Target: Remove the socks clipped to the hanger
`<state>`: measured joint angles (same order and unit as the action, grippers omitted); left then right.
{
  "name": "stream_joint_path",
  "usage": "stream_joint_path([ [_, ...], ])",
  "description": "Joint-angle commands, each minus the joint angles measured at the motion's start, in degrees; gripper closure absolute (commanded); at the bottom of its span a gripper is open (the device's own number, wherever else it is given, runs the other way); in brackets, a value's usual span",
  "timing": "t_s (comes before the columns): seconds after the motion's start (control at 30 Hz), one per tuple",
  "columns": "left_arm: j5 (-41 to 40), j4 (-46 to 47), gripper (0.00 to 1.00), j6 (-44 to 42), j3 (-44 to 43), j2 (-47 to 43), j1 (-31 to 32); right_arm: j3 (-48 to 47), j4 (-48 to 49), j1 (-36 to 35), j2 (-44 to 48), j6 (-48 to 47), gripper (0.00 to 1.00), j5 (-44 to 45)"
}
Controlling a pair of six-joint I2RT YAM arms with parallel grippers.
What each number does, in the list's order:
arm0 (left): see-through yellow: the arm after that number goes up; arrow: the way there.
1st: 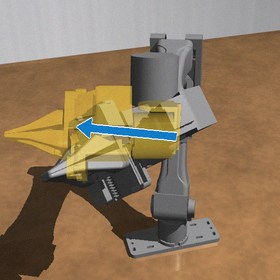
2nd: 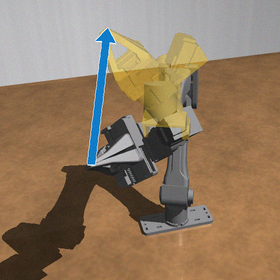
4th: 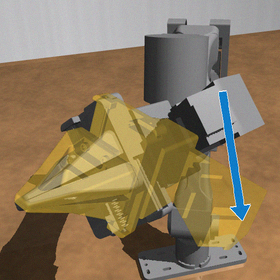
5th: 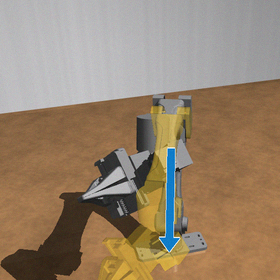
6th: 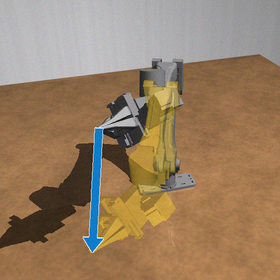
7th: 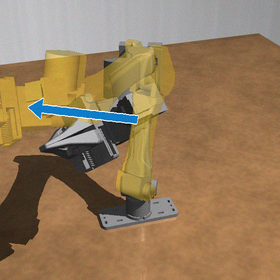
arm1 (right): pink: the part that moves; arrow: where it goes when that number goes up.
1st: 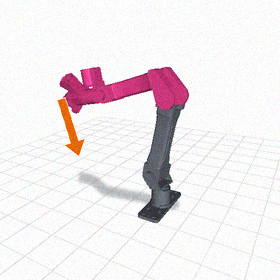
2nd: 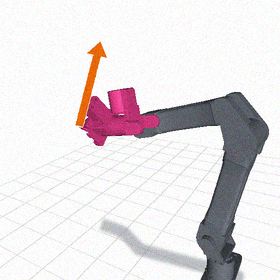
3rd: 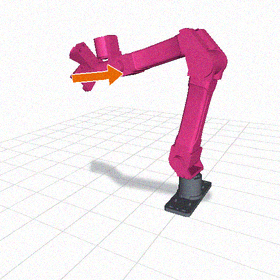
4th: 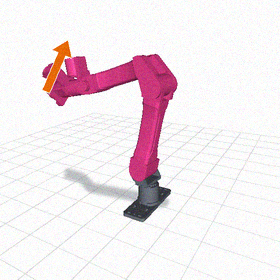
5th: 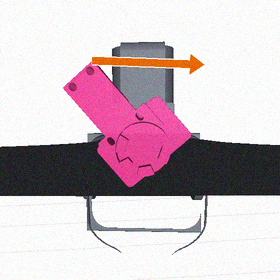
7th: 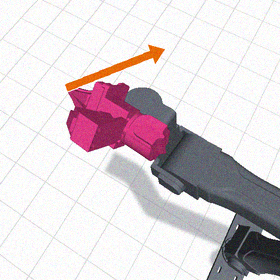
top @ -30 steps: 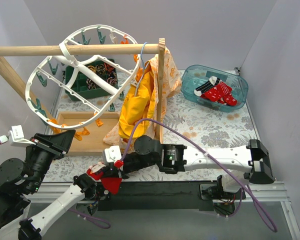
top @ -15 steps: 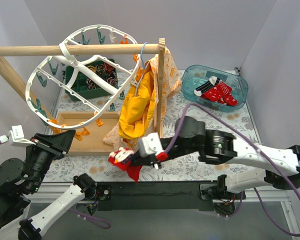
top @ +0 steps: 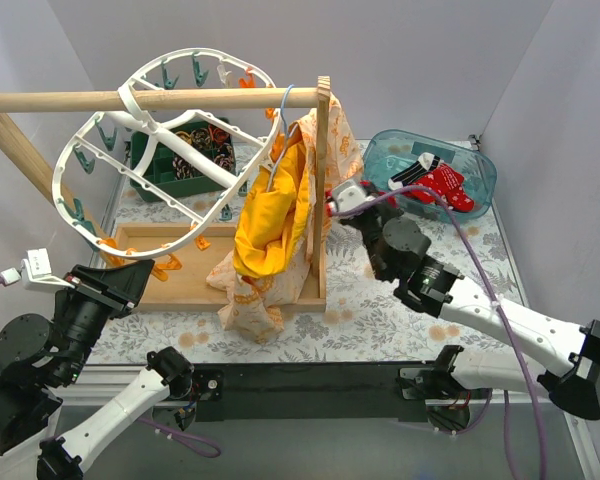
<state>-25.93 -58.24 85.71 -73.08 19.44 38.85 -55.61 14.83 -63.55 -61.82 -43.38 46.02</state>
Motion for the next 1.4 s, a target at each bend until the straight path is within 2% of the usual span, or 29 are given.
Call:
stream_joint_path([
  [0.0, 0.1, 0.3, 0.99, 0.4, -0.1, 2.4, 0.2, 4.7, 20.8, 13.4, 9.2, 5.2, 0.99, 4.2],
  [0.17, 0.4, 0.2, 0.99, 0.4, -0.4, 2.6, 0.2, 8.4, 23.5, 28.7, 8.2, 15.8, 0.99, -5.2],
  [0.37, 0.9, -0.4, 0.99, 1.3, 0.0, 2.5, 0.2, 3.8, 25.2, 38.3, -5.2, 17.2, 0.99, -7.2],
  [0.67, 2.7, -0.7, 1.00, 3.1, 1.8, 2.6, 0.2, -7.8, 24.5, 46.4, -22.3, 25.7, 0.98, -9.3],
  [0.83, 2.9, -1.2, 1.00, 3.7, 3.3, 2.0, 0.2, -12.1, 21.4, 48.7, -29.8, 30.4, 0.94, -11.6],
  [1.03, 3.3, -0.7, 1.00, 3.6, 4.7, 2.1, 0.2, -20.0, 8.8, 53.2, -37.0, 40.0, 0.91, -18.5],
  [1.17, 4.1, -0.2, 0.99, 3.7, 5.3, 2.4, 0.2, -29.5, -7.3, 57.7, -42.9, 50.2, 0.90, -24.6],
  [1.23, 4.7, 0.0, 0.99, 3.8, 5.8, 2.4, 0.2, -35.9, -12.4, 59.0, -47.1, 52.2, 0.89, -28.9],
  [1.27, 4.7, 0.0, 0.98, 3.8, 5.8, 2.3, 0.2, -38.1, -18.0, 59.8, -48.6, 53.1, 0.88, -29.8],
  [1.37, 5.0, -0.1, 0.94, 3.9, 6.1, 1.9, 0.2, -46.1, -26.8, 60.6, -54.4, 54.1, 0.79, -32.6],
])
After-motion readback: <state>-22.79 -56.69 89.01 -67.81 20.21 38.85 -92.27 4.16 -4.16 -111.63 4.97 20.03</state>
